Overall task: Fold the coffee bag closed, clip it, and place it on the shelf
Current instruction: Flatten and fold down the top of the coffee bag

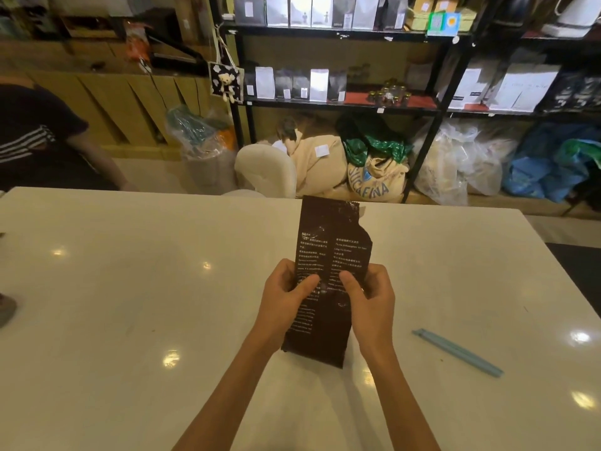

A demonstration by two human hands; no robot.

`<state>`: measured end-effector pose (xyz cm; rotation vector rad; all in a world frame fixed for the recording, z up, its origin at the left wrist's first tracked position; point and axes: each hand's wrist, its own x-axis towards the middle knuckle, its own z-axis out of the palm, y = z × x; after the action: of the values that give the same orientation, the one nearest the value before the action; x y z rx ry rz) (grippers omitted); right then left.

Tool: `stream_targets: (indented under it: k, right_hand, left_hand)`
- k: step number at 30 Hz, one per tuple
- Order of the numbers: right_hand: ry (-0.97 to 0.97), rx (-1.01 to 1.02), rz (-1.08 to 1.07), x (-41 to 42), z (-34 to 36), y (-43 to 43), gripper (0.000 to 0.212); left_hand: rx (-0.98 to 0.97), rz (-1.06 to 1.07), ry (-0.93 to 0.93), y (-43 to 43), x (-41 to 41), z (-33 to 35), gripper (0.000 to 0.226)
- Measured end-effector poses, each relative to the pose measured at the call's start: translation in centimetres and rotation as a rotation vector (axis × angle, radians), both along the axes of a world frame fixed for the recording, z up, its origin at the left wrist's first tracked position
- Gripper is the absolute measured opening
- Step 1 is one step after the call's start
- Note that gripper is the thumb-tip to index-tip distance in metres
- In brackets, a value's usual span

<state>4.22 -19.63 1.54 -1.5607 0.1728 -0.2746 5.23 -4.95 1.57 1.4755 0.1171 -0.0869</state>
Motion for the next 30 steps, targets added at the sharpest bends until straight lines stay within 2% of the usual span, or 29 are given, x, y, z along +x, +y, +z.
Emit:
stream_targets:
  k: [3,5,8,11,15,18,21,25,30]
  right_hand:
    - [0.061,0.044,0.02,-0.1,0.0,-0.4,0.025]
    - [0.06,-0.007,0.06,0.2,1.1,-1.2,0.04]
    - [-0.234,-0.472,0.006,2.6,5.5,-2.5,0.065]
    - [-0.565,-1.074,0.145,6.4,11.1,-1.9,0.047]
    - [-0.567,-1.686,0.438,9.7,13.9,2.1,0.05]
    - [-0.667,-1.979,0.607,9.8,11.7,4.4,0.059]
    - [-0.77,-2.062,0.693,9.7,9.7,4.8,0.065]
    - [-0.864,-1.974,0.595,10.8,9.6,4.3,0.064]
    - [-0.781,-1.85,0.552,11.9,9.4,3.9,0.063]
  left_hand:
    - [0.031,0.069,-0.027,-0.3,-0.1,-0.3,0.017]
    - [0.061,0.12,-0.047,-0.8,-0.3,-0.4,0.014]
    - [0.068,0.141,-0.055,-1.1,-0.5,-0.6,0.013]
    - [0.092,0.146,-0.076,-1.2,-0.5,-0.9,0.013]
    - [0.103,0.159,-0.089,-1.2,-0.6,-1.0,0.007]
    - [0.144,0.185,-0.095,-1.2,-0.5,-0.8,0.006]
    - [0.154,0.206,-0.103,-1.0,-0.8,-1.4,0.004]
    - [0.109,0.183,-0.152,-1.2,-1.5,-1.6,0.006]
    - [0.061,0.233,-0.172,-1.7,-1.9,-1.6,0.011]
